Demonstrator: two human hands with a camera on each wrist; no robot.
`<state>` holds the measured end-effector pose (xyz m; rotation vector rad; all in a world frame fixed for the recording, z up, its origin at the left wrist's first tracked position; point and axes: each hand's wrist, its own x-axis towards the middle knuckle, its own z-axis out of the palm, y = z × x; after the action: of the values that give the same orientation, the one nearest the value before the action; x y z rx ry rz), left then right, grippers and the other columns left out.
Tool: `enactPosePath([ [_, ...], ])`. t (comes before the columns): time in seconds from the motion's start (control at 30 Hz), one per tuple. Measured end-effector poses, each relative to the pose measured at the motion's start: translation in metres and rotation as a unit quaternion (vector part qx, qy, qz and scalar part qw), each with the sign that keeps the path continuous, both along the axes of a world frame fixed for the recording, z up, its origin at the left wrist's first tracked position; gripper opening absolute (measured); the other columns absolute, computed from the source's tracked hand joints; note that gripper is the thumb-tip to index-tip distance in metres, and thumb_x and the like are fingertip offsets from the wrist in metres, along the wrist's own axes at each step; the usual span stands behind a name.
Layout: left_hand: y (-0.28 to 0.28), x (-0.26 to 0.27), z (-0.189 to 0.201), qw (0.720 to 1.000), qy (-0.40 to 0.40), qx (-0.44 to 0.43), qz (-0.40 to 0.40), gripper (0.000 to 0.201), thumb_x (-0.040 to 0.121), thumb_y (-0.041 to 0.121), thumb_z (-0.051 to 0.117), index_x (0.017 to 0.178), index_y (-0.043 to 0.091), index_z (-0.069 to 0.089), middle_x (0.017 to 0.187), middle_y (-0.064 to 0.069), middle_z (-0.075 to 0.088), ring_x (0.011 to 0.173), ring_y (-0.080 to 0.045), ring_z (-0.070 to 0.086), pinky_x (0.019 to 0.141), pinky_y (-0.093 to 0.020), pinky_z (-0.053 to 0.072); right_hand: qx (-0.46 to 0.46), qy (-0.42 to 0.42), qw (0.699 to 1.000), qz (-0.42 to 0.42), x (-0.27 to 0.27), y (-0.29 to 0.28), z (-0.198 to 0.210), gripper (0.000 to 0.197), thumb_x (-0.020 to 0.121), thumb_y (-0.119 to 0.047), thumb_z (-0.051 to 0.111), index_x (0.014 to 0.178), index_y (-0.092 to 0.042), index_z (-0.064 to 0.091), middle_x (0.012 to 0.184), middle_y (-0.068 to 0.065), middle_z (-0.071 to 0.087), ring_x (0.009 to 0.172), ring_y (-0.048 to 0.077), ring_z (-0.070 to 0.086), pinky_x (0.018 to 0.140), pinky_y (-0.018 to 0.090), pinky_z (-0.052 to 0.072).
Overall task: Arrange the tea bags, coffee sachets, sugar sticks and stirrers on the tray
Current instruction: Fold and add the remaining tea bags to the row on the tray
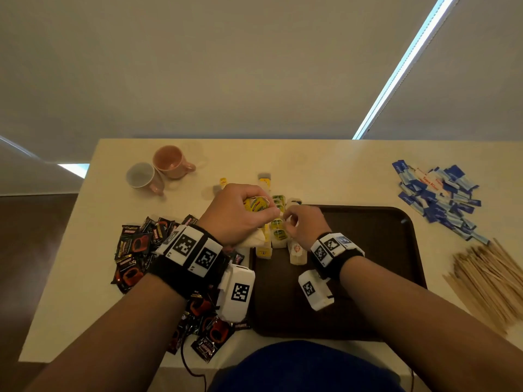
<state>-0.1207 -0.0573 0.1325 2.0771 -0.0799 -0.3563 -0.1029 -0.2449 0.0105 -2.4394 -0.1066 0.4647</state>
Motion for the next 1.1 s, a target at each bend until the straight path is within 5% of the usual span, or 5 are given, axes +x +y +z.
enactPosePath([
  [0.23, -0.003, -0.005, 0.002, 1.0, -0.001, -0.018, 0.015, 0.022, 0.079, 0.022, 0.082, 0.091, 0.029, 0.065, 0.087, 0.008, 0.068, 0.076, -0.007, 0.064, 0.078, -0.029, 0.053, 0.252, -0.093, 0.963, 0.035, 0.0, 0.001, 0.098, 0.031, 0.088, -0.041, 0.064, 0.084, -0.013, 0.076, 0.072, -0.004, 0.071, 0.066, 0.012, 0.064, 0.062, 0.029, 0.05],
  [0.37, -0.003, -0.005, 0.002, 0.999, 0.031, -0.032, 0.018, 0.032, 0.077, 0.019, 0.084, 0.099, 0.028, 0.063, 0.094, 0.005, 0.068, 0.082, -0.013, 0.066, 0.081, -0.036, 0.055, 0.266, -0.104, 0.957, 0.046, -0.008, -0.008, 0.116, 0.016, 0.088, -0.028, 0.07, 0.09, -0.013, 0.075, 0.081, -0.004, 0.072, 0.072, 0.014, 0.065, 0.066, 0.036, 0.055],
  [0.83, -0.005, -0.014, 0.008, 0.99, 0.052, -0.127, -0.046, 0.051, 0.07, 0.025, 0.085, 0.114, 0.018, 0.062, 0.101, 0.002, 0.072, 0.09, -0.013, 0.07, 0.081, -0.028, 0.057, 0.307, -0.048, 0.95, 0.025, -0.014, -0.011, 0.123, 0.009, 0.085, -0.013, 0.075, 0.086, -0.004, 0.073, 0.076, 0.005, 0.072, 0.065, 0.012, 0.066, 0.062, 0.023, 0.054],
  [0.97, -0.005, -0.016, 0.009, 0.989, 0.044, -0.136, -0.041, 0.038, 0.08, 0.013, 0.082, 0.111, 0.021, 0.064, 0.097, 0.011, 0.072, 0.089, -0.004, 0.068, 0.08, -0.02, 0.051, 0.343, -0.007, 0.939, -0.013, -0.014, -0.015, 0.124, 0.012, 0.088, -0.006, 0.071, 0.09, 0.006, 0.068, 0.077, 0.018, 0.071, 0.062, 0.022, 0.067, 0.057, 0.028, 0.057],
  [1.1, -0.004, -0.014, 0.011, 0.993, 0.022, -0.115, -0.029, 0.032, 0.079, 0.03, 0.082, 0.107, 0.026, 0.066, 0.098, 0.013, 0.072, 0.094, -0.004, 0.066, 0.085, -0.022, 0.05, 0.376, 0.032, 0.925, -0.038, -0.015, -0.017, 0.128, 0.013, 0.089, -0.001, 0.067, 0.094, 0.01, 0.065, 0.081, 0.024, 0.07, 0.06, 0.019, 0.067, 0.057, 0.025, 0.058],
])
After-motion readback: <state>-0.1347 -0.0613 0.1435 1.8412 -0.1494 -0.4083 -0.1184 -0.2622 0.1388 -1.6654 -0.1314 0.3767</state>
